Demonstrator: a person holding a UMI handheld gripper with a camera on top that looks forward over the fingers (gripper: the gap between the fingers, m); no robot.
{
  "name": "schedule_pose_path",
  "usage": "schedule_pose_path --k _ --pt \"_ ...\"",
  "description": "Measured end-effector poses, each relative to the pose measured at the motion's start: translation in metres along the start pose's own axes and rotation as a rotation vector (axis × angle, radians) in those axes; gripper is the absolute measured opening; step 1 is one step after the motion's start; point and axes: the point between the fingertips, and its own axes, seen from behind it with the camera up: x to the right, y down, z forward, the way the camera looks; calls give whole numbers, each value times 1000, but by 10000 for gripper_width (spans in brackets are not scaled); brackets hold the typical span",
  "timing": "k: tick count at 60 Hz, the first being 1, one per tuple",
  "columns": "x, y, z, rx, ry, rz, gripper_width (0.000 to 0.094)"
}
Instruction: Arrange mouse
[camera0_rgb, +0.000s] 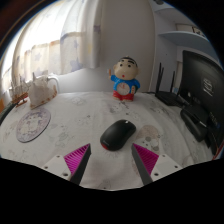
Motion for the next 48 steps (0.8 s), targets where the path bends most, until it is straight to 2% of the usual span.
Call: schedule_pose_path --k 13,36,39,45,48 --pt "6 -19 59 -38 -22 5 862" --pt "-13 -51 104 -43 -87 -7 845" --pt "-13 -52 106 -45 -89 -3 814" --pt "-10 -53 110 -48 -85 1 665" --pt "-5 -54 111 -56 -66 -3 528"
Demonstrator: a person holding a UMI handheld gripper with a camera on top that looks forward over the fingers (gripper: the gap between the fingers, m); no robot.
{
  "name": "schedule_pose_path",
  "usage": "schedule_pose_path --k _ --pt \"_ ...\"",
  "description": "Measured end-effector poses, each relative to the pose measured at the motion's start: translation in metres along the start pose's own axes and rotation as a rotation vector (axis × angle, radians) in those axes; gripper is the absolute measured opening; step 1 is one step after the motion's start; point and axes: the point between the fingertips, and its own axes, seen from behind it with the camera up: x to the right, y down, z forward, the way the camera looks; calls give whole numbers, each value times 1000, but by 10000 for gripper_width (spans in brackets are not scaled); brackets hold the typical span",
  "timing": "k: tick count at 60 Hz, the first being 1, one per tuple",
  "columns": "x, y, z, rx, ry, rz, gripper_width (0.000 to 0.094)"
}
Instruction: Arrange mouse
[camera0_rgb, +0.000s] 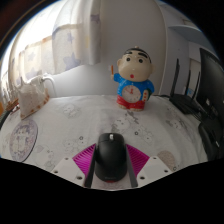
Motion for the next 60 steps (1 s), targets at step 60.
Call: schedule_pose_path --k 60 --pt "-350 -7 -48 -12 -91 0 431"
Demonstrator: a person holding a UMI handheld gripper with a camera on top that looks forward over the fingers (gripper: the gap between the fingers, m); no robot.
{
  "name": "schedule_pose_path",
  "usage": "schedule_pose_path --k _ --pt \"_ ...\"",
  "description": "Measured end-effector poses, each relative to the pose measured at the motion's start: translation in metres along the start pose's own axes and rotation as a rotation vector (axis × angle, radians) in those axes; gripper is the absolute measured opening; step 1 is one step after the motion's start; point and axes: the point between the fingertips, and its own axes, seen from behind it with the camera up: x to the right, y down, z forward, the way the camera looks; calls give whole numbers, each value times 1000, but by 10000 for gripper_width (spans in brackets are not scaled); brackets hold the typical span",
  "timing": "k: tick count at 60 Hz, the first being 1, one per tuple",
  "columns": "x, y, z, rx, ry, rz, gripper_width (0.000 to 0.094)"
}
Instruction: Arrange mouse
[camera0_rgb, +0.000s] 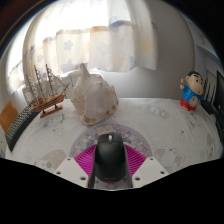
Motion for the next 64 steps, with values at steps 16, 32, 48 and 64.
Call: schedule_pose_path --k 16,32,48,64 --pt "7 1 -27 -67 114 38 831" --pt "-4 -10 -201 -200 107 39 848" --pt "-1 -11 -270 -175 102 92 851" --pt "2 -19 -271 -142 112 117 854"
